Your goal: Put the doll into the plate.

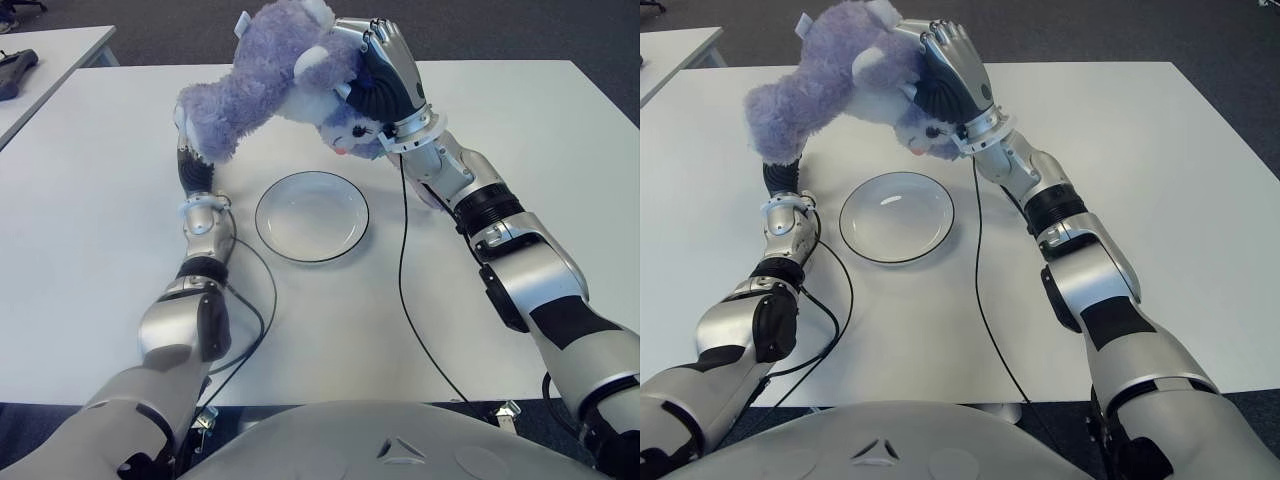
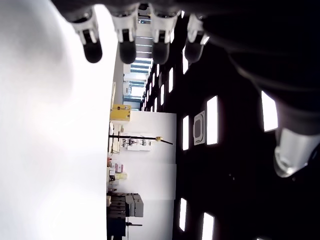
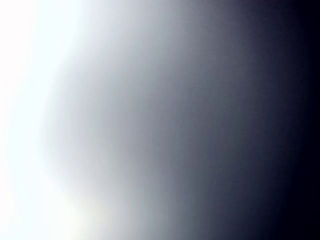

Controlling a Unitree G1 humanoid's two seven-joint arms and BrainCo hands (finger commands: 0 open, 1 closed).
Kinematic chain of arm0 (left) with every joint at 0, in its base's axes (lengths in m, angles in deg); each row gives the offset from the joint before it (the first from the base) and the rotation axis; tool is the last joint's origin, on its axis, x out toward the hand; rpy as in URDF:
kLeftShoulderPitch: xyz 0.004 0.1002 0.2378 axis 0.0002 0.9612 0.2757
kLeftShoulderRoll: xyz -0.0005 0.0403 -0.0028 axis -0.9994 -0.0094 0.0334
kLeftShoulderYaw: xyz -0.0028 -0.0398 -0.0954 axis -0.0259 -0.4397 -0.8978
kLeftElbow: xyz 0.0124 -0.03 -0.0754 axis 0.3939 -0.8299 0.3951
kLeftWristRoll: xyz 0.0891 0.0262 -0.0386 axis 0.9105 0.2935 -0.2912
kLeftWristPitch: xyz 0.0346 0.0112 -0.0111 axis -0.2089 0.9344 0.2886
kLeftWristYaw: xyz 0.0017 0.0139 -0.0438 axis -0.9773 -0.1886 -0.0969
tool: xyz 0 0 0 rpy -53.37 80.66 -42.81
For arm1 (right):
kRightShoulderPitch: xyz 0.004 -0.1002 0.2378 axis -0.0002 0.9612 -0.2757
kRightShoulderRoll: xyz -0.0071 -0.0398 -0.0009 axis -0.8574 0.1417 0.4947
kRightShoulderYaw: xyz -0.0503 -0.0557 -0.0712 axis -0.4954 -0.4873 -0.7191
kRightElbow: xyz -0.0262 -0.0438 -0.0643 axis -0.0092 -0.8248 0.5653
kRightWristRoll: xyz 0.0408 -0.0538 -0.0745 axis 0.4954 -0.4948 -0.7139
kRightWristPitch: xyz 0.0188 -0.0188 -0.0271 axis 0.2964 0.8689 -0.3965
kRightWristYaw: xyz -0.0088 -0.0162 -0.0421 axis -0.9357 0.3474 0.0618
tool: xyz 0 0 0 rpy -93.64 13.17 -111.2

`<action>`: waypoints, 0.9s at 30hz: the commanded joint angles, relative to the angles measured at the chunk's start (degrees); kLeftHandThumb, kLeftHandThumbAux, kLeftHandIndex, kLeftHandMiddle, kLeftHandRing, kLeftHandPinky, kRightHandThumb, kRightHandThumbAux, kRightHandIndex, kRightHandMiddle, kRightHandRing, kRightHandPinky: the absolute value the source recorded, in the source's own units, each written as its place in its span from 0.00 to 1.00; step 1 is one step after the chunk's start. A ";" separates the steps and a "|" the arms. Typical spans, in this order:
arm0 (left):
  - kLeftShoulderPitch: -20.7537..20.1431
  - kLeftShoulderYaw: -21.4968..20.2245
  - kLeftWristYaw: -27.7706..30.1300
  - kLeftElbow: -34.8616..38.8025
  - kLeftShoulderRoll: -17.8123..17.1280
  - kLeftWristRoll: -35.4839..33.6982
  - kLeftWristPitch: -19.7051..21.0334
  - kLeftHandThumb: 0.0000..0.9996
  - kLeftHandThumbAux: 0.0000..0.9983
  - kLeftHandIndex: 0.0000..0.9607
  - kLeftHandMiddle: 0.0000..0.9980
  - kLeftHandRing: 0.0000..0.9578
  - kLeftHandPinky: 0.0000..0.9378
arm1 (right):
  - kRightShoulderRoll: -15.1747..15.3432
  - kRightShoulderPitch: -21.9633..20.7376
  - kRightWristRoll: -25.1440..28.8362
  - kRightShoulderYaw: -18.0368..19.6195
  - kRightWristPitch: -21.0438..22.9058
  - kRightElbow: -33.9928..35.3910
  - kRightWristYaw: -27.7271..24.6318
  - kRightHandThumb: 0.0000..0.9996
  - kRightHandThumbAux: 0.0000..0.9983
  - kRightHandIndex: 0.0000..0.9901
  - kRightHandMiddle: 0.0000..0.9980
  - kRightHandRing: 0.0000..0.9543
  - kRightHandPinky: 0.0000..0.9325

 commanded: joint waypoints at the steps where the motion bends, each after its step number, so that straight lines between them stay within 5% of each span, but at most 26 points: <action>1: 14.52 -0.70 0.06 -8.39 5.68 -1.09 3.86 0.00 0.55 0.03 0.07 0.03 0.00 | 0.65 -2.12 2.83 0.81 -1.25 3.96 -6.36 0.72 0.71 0.45 0.84 0.88 0.89; 27: 14.48 0.05 -0.26 -8.45 5.73 -0.35 3.94 0.00 0.53 0.02 0.07 0.03 0.00 | -0.66 1.42 9.00 0.27 -1.49 12.55 -23.46 0.72 0.71 0.45 0.84 0.89 0.92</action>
